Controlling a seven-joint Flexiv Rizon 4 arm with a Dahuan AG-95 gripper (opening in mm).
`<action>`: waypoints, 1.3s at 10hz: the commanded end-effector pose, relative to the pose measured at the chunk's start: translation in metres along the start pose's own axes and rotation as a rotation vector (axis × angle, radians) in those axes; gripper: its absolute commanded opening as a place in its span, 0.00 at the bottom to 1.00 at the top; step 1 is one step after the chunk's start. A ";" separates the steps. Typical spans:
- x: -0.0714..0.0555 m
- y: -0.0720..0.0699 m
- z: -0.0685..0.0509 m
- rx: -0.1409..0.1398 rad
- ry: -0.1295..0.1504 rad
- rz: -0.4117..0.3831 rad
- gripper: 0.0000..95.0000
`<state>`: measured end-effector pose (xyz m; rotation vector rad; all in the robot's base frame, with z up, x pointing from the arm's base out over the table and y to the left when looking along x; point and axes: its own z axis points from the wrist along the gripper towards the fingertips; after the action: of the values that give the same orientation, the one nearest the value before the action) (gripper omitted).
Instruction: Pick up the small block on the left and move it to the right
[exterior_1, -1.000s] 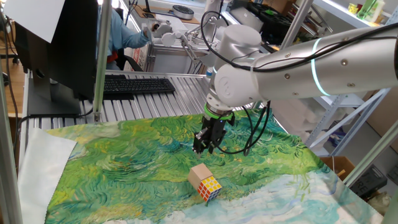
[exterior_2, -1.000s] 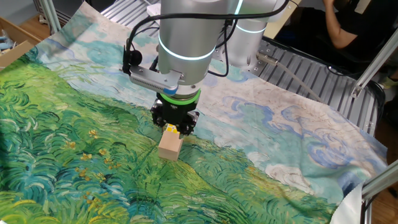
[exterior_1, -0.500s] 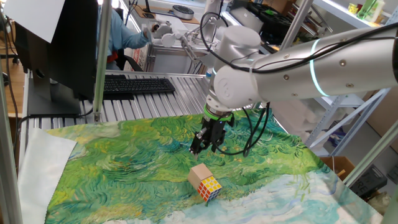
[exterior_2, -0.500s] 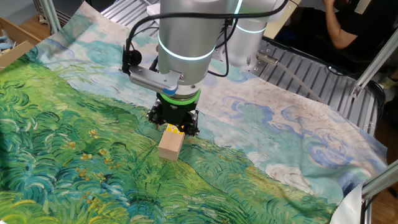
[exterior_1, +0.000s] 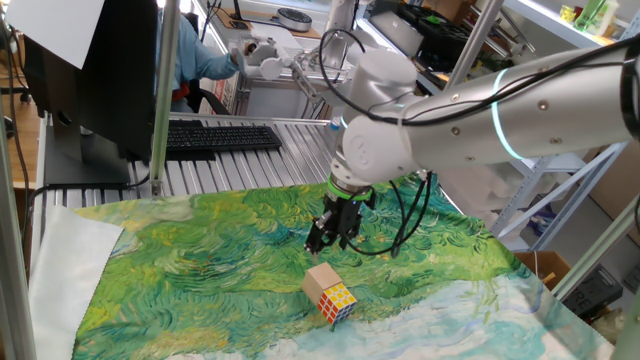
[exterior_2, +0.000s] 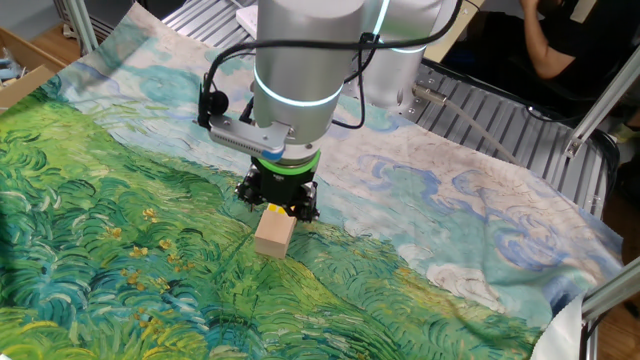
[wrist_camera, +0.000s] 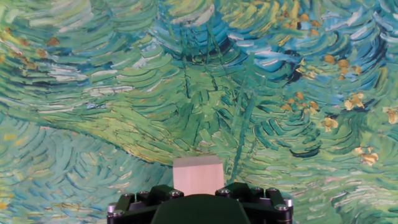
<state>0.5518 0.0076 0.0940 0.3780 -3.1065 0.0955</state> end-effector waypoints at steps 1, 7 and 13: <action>0.000 0.001 0.010 0.000 -0.004 0.006 1.00; 0.004 0.003 0.033 -0.003 -0.008 0.011 0.80; 0.006 0.004 0.040 -0.002 -0.011 0.011 0.80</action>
<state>0.5445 0.0078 0.0546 0.3634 -3.1190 0.0896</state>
